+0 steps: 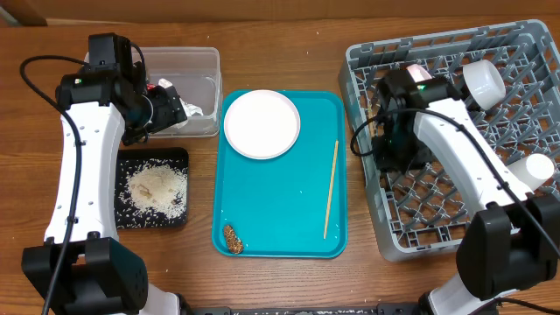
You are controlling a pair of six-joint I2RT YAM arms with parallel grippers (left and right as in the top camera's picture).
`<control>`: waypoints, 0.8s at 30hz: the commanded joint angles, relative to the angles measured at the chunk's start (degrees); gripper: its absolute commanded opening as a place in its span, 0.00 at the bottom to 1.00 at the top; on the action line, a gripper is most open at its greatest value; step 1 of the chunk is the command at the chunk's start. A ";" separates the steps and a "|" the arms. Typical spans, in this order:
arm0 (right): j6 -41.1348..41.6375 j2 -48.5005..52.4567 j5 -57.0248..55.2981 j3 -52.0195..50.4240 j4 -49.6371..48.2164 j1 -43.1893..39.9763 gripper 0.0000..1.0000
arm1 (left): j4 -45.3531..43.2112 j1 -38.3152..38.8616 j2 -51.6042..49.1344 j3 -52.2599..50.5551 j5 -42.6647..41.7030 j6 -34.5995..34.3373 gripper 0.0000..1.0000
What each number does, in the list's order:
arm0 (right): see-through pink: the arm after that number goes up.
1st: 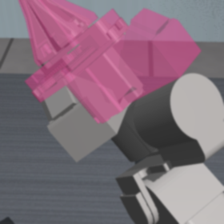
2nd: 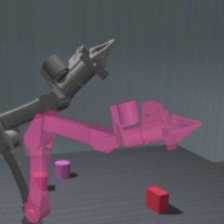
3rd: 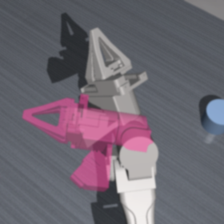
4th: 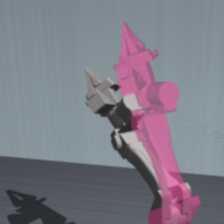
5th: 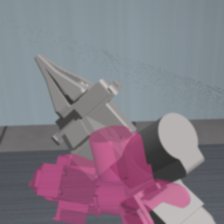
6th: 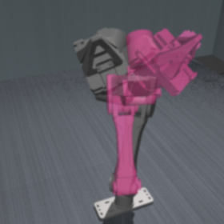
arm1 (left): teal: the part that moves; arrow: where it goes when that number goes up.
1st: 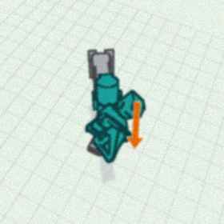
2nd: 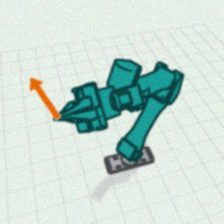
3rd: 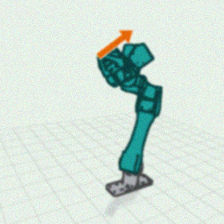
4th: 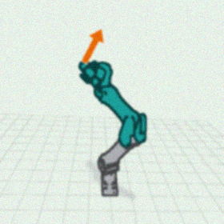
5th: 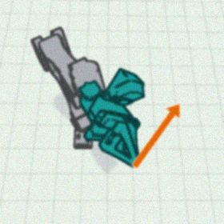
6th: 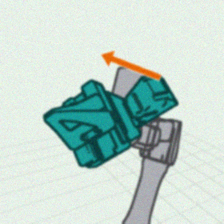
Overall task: Sort waste into correct bins and load items into the dishwasher
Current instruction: 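Lower the chopstick into the rack with the right gripper, then grasp the second wooden chopstick with the right gripper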
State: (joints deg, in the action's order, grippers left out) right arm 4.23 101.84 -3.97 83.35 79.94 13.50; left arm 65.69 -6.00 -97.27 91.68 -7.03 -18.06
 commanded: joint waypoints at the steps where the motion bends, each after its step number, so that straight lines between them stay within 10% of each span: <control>1: 0.42 -2.49 1.38 7.26 -0.13 0.07 0.44 | -0.11 0.46 1.51 1.05 -0.04 -0.39 0.84; 8: 0.24 -3.54 20.17 11.67 -6.88 3.37 0.50 | -0.13 0.46 1.51 1.05 -0.04 -0.39 0.84; 24: 14.99 4.98 12.35 0.22 -14.05 13.81 0.57 | -0.11 0.46 1.51 1.05 -0.04 -0.39 0.84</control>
State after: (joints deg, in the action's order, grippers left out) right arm 14.11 105.65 9.98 86.02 67.26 27.20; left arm 65.58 -6.00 -97.27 91.68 -7.03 -18.09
